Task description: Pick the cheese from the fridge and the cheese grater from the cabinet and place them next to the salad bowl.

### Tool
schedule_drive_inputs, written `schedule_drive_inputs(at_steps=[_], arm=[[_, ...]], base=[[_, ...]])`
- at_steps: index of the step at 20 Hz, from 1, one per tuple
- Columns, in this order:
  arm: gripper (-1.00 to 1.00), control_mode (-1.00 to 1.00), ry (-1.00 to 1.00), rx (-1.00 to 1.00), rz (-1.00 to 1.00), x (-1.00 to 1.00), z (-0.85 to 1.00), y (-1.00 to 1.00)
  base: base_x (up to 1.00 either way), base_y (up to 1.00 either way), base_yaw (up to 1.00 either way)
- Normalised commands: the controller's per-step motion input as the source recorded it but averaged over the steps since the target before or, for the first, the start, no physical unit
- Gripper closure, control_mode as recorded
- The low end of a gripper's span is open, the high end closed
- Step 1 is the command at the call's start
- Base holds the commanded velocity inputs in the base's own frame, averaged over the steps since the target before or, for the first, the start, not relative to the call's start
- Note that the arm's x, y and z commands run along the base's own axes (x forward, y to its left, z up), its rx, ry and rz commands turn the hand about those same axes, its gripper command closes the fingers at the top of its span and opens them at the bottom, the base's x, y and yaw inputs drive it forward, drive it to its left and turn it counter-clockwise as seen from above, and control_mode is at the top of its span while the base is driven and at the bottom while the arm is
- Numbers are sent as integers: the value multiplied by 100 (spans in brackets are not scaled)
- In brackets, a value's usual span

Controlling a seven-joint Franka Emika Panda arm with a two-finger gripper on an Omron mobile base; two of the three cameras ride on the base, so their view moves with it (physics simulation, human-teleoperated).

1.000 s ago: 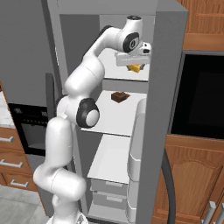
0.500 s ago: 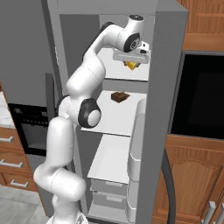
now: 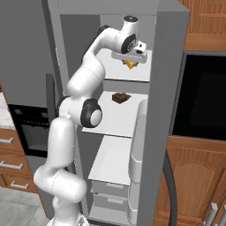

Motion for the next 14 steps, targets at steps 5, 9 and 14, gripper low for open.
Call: schedule_drive_inputs(at_steps=[5,9,14], arm=[[100,-100,-10,0,0,-3,-1,0],[100,-100,-23,0,-3,-12,-20,1],[100,-100,-33,0,-5,0,-10,13]], base=[[0,0,0],[0,0,0],[0,0,0]])
